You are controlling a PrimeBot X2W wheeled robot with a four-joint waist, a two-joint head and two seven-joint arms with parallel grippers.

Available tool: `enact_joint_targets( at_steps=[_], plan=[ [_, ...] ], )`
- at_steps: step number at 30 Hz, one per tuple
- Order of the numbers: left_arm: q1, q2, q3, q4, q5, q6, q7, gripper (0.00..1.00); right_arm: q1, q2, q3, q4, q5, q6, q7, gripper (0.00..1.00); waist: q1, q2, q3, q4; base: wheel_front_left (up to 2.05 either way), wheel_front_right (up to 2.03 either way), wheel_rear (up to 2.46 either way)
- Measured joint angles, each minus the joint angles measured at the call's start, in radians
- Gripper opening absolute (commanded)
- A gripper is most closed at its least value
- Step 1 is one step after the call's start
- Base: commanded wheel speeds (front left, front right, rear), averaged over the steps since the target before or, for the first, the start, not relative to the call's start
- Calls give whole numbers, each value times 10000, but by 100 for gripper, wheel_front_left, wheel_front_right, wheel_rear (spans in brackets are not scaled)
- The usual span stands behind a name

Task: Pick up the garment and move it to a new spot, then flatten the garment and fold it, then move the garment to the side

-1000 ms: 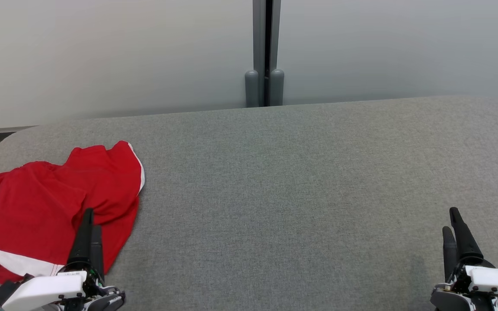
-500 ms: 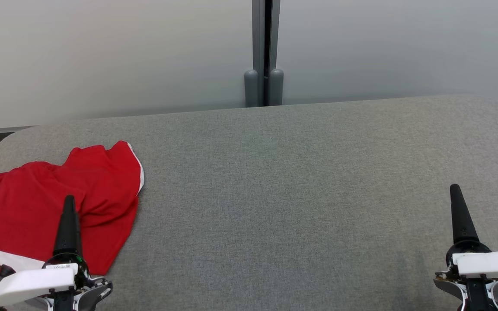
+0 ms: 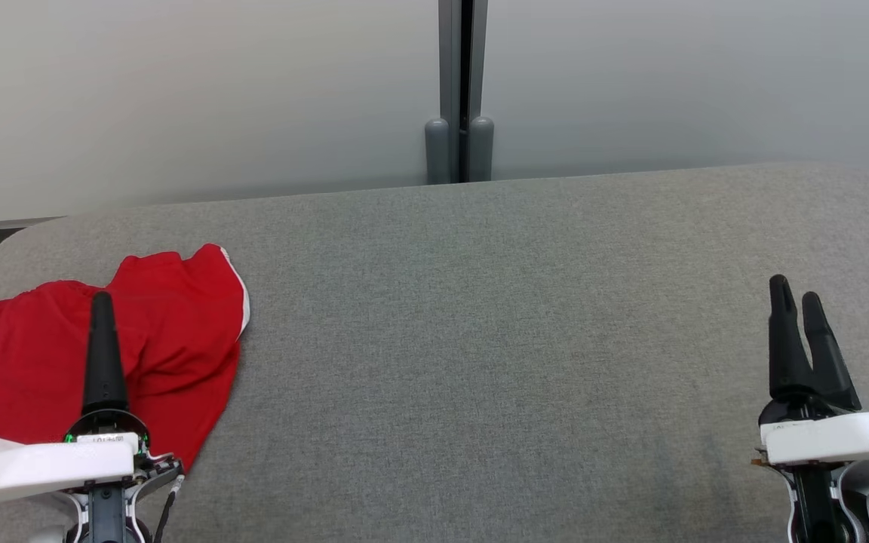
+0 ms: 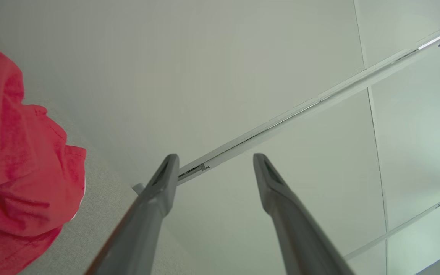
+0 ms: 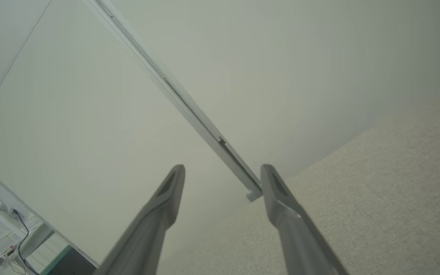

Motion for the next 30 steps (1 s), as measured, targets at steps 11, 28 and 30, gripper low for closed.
enact_joint_targets(
  at_steps=[11, 28, 30],
  plan=[
    [47, 27, -832, -343, 2681, -8, -353, 100, -22, -169, 562, -104, -2019, 0, -337, 100, 0, 0, 30, -17, 0, 0, 0],
    [244, 50, -2372, 368, 6821, 621, -809, 100, -26, -198, 1057, -52, -4729, 0, -819, 100, 0, 0, 58, -60, 0, 0, 0],
    [221, 61, -2474, 393, 7221, 669, -876, 100, -26, -192, 1114, -50, -4991, 0, -884, 100, 0, 0, 56, -67, 0, 0, 0]
  ],
)
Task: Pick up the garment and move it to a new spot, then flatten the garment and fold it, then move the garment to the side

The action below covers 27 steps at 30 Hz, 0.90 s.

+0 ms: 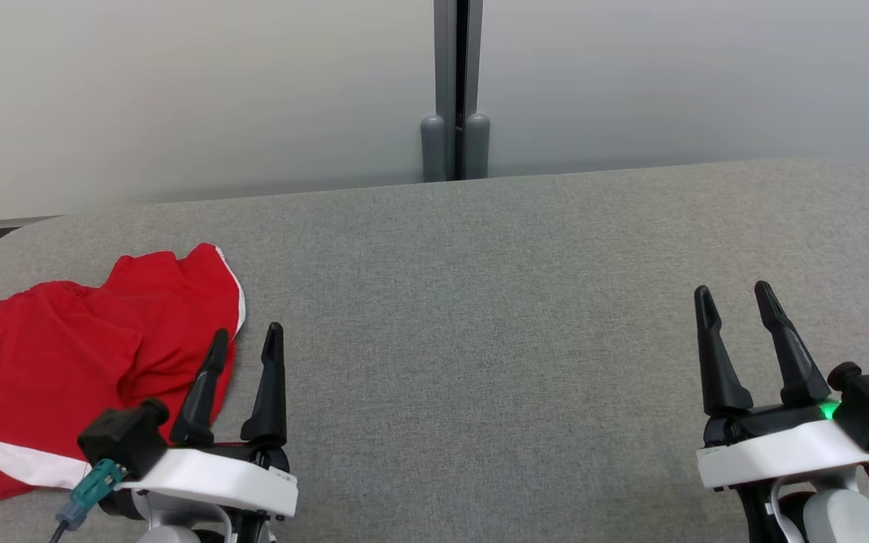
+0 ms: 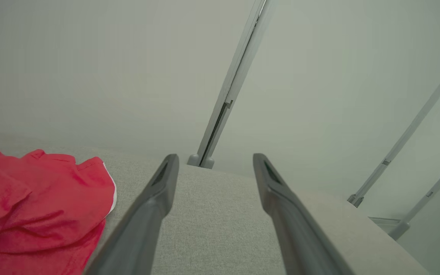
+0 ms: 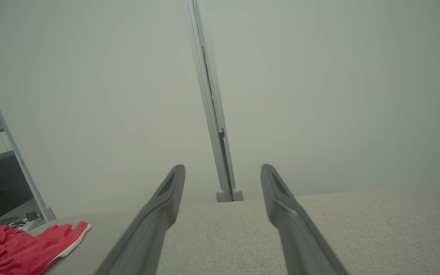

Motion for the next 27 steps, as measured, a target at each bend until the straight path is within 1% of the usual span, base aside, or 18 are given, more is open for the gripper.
enact_joint_targets(
  at_steps=[6, 16, 19, 23, 24, 27],
  plan=[
    [-12, 10, -274, 75, 978, 192, -148, 100, 39, 13, 50, 88, -702, 0, -144, 100, 0, 0, 6, -19, 0, 0, 0],
    [-12, 92, -596, 209, 2163, 788, -366, 100, 108, 134, 167, 150, -1576, 2, -366, 100, 0, 0, -25, -26, 0, 0, 0],
    [-12, 121, -734, 228, 2429, 947, -451, 100, 135, 153, 265, 167, -1870, 2, -453, 100, 0, 0, -38, -13, 0, 0, 0],
    [-12, 188, -846, 255, 2803, 1145, -539, 100, 141, 221, 320, 199, -1950, 2, -533, 100, 0, 0, -65, 0, 0, 0, 0],
    [-12, 188, -859, 257, 2840, 1231, -570, 100, 142, 268, 347, 190, -1946, 2, -566, 100, 0, 0, -75, -4, 0, 0, 0],
    [1, 140, -780, 265, 2692, 1252, -629, 100, 154, 334, 347, 221, -1806, 2, -625, 100, 0, 0, -96, -10, 0, 0, 0]
  ],
)
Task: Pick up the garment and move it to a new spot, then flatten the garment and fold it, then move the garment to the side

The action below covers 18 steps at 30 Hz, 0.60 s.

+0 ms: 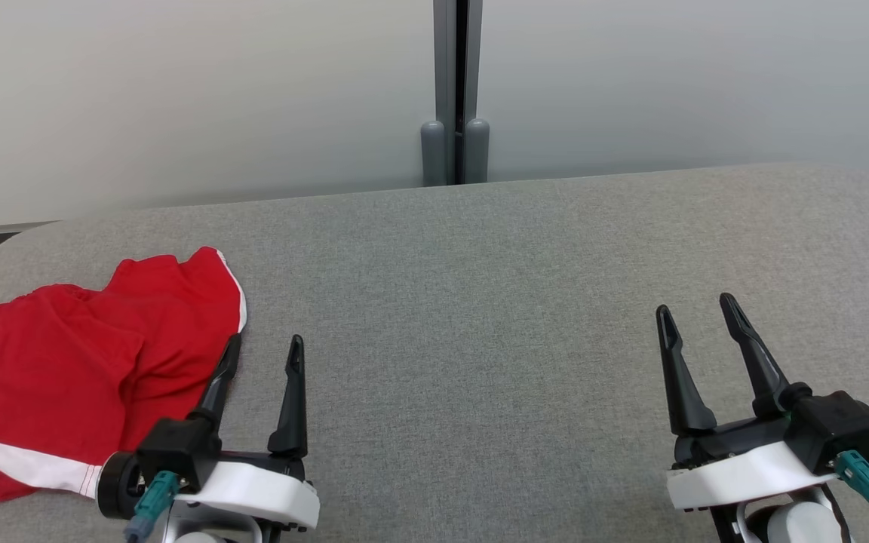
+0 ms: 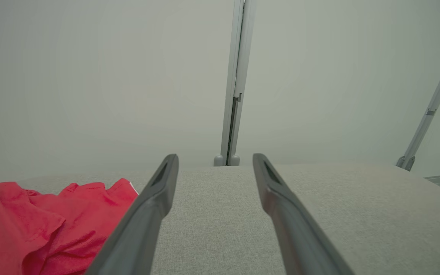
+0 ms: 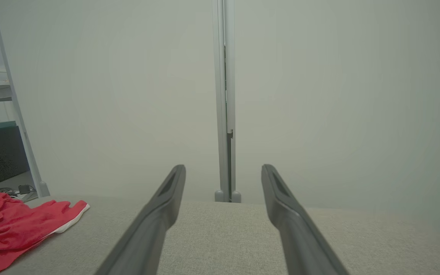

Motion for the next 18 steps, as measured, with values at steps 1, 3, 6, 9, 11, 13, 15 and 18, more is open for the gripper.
enact_joint_targets(
  at_steps=[1, 3, 6, 9, 11, 13, 15, 18],
  plan=[
    [13, -19, 63, 13, -92, -23, -31, 100, 7, 15, -4, 38, 54, 0, -17, 100, 0, 0, -8, -2, 0, 0, 0],
    [43, -42, 199, 71, -199, -65, -58, 100, 44, 38, -29, 134, 257, 0, -79, 100, 0, 0, -15, -9, 0, 0, 0],
    [104, -63, 336, 142, -311, -140, -107, 100, 92, 59, -75, 324, 612, 0, -98, 100, 0, 0, -27, -17, 0, 0, 0],
    [219, -86, 472, 332, -347, -232, -165, 100, 170, 65, -123, 585, 959, 0, -174, 100, 0, 0, -38, -24, 0, 0, 0],
    [227, -84, 499, 479, -357, -280, -209, 100, 170, 75, -81, 773, 1032, 0, -190, 100, 0, 0, -46, -31, 0, 0, 0],
    [231, -92, 466, 593, -485, -251, -249, 100, 168, 75, -29, 930, 1131, 0, -257, 100, 0, 0, -56, -37, 0, 0, 0],
    [231, -90, 399, 683, -493, -217, -270, 100, 166, 75, 10, 1095, 1147, 0, -276, 100, 0, 0, -56, -40, 0, 0, 0],
    [230, -92, 274, 878, -462, -209, -339, 100, 132, 77, 77, 1292, 1120, 0, -347, 100, 0, 0, -57, -41, 0, 0, 0]
  ],
)
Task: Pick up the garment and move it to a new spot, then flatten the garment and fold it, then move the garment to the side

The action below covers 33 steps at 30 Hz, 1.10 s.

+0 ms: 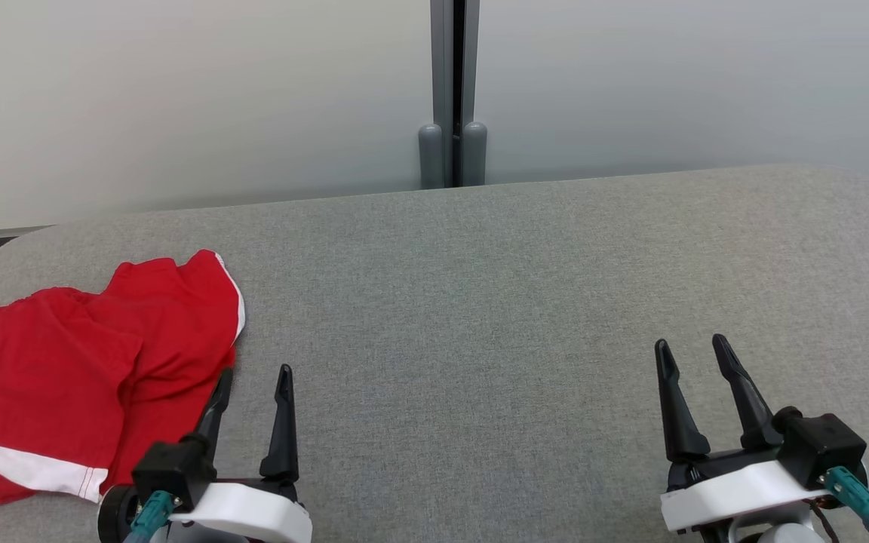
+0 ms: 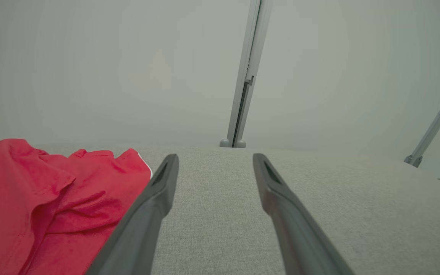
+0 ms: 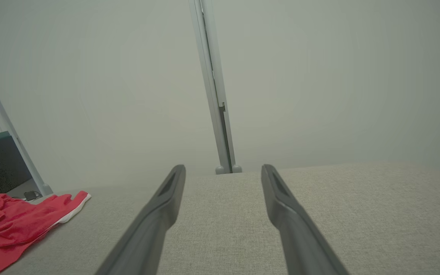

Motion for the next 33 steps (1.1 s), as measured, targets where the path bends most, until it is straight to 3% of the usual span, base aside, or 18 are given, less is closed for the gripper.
enact_joint_targets(
  at_steps=[7, 22, 33],
  plan=[
    [-13, 4, -176, 174, 571, 105, -104, 100, -126, -2, 111, 180, -295, 0, -102, 100, 0, 0, 6, -1, 0, 0, 0],
    [-47, 2, -217, 240, 583, 157, -173, 100, -138, -4, 142, 232, -305, 0, -173, 100, 0, 0, -9, 57, 0, 0, 0],
    [-104, 0, -121, 303, 585, 197, -173, 100, 49, -6, 433, 186, -86, 0, -174, 100, 0, 0, -76, 1013, 0, 0, 0]
  ],
)
